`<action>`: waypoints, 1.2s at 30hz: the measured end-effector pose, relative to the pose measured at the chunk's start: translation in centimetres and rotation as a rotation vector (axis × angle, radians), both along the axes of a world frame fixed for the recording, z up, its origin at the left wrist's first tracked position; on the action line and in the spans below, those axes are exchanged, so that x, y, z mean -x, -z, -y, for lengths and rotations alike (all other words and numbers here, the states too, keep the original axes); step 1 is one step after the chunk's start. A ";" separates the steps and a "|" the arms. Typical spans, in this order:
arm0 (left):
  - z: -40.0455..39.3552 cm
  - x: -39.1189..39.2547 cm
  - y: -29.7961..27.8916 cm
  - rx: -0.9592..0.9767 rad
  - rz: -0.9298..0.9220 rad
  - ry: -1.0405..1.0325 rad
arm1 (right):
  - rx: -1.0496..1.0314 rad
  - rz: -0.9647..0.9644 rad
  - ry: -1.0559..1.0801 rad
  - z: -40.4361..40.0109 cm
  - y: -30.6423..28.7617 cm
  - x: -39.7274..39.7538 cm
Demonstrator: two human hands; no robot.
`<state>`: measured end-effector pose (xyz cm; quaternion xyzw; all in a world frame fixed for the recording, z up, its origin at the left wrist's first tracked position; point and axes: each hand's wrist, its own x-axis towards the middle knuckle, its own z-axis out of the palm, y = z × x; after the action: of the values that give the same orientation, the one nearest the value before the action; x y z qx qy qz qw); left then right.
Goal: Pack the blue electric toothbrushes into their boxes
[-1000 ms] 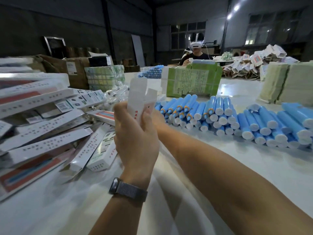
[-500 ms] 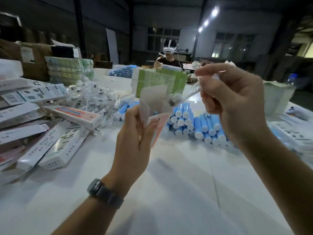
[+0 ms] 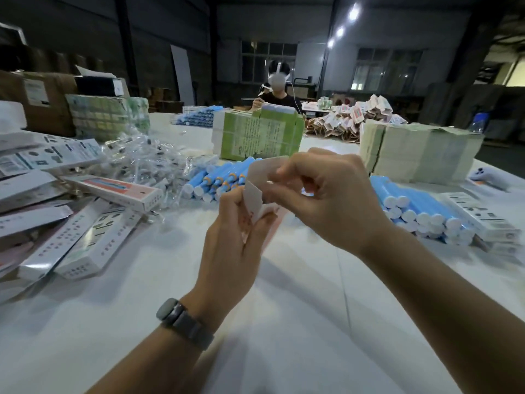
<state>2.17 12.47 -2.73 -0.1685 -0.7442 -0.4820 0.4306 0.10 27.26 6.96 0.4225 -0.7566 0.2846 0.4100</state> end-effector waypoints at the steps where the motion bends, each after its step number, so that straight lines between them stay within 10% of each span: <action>1: 0.0 0.0 0.0 -0.013 0.002 -0.010 | -0.066 -0.006 0.024 0.0 0.2 0.1; 14: 0.2 0.0 -0.8 -0.074 0.010 0.160 | -0.207 0.183 0.097 0.3 1.2 0.4; 26: -1.0 -0.5 -1.0 -0.349 0.063 0.453 | 0.441 0.471 -0.238 1.3 4.0 -0.5; 36: -1.7 -1.3 -1.3 -0.227 0.050 0.541 | 0.169 0.175 -0.194 -1.7 5.3 0.2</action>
<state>3.50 14.13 -1.46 -0.2998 -0.6238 -0.6636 0.2841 -0.14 28.96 1.68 0.4312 -0.7185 0.4210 0.3473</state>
